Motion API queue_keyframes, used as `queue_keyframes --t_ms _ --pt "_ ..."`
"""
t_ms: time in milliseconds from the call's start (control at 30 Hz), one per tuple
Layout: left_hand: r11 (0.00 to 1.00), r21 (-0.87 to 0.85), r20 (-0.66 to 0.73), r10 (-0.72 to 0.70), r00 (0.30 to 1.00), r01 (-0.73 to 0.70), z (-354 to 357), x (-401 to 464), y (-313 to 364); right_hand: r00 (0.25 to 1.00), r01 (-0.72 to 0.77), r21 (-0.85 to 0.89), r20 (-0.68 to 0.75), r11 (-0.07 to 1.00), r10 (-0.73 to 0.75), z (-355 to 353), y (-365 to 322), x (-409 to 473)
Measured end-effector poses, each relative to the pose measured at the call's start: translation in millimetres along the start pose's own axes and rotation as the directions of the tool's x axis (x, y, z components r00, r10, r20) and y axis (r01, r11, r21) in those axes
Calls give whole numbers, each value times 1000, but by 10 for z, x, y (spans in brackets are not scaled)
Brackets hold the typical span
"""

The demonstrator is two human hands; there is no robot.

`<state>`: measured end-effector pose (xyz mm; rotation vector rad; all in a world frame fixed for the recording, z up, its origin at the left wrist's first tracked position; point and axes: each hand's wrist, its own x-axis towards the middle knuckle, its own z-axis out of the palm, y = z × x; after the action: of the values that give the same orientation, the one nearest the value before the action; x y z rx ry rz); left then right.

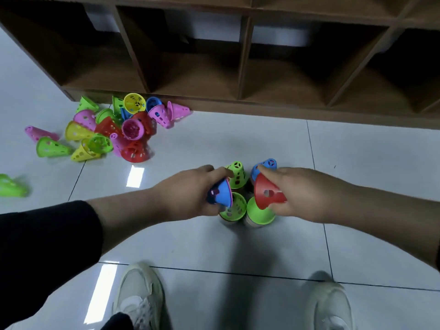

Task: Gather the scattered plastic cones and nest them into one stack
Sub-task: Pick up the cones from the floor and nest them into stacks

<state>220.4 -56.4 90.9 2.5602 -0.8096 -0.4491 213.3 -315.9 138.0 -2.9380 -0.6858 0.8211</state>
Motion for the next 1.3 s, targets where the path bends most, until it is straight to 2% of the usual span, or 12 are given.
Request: queue_keyframes --t_ms 67,233,333,400,467,567,633,767,900,967,1100,1300 --pt "990 137 75 22 997 -32 82 35 108 1000 18 -37 13 999 -18 70 -42 -61" --pt "921 389 192 -65 979 -15 261 300 340 997 66 -258 61 964 -52 211 -14 32" --pt "895 445 200 -138 970 36 346 435 435 996 87 -229 52 969 -77 361 -44 130" --pt "940 327 173 -157 972 94 358 467 435 997 70 -99 30 993 -67 444 -47 185" --pt "985 121 123 -137 983 122 345 425 378 999 41 -1 5 999 -41 452 -7 205" --pt "989 -66 -35 -137 990 134 332 222 195 996 59 62 -72 996 -55 402 87 229" --pt "974 -116 -130 -208 969 194 328 74 -17 986 45 103 -163 994 -28 312 114 256" --pt "893 -110 -186 -450 873 437 241 -153 -723 973 44 212 -231 976 7 82 12 498" --pt "756 -133 -250 -652 716 641 80 -367 -1503 974 110 192 -216 975 -67 -101 -265 976" --pt "714 -137 -274 -694 666 687 30 -410 -1772 974 130 181 -206 975 -92 -187 -421 1226" --pt "664 -209 -266 -745 612 718 25 -343 -2185 977 153 185 -178 971 -120 -346 -725 1937" --pt "571 -345 -236 -821 519 745 124 -41 -2648 995 14 214 -97 977 7 -373 -900 3047"
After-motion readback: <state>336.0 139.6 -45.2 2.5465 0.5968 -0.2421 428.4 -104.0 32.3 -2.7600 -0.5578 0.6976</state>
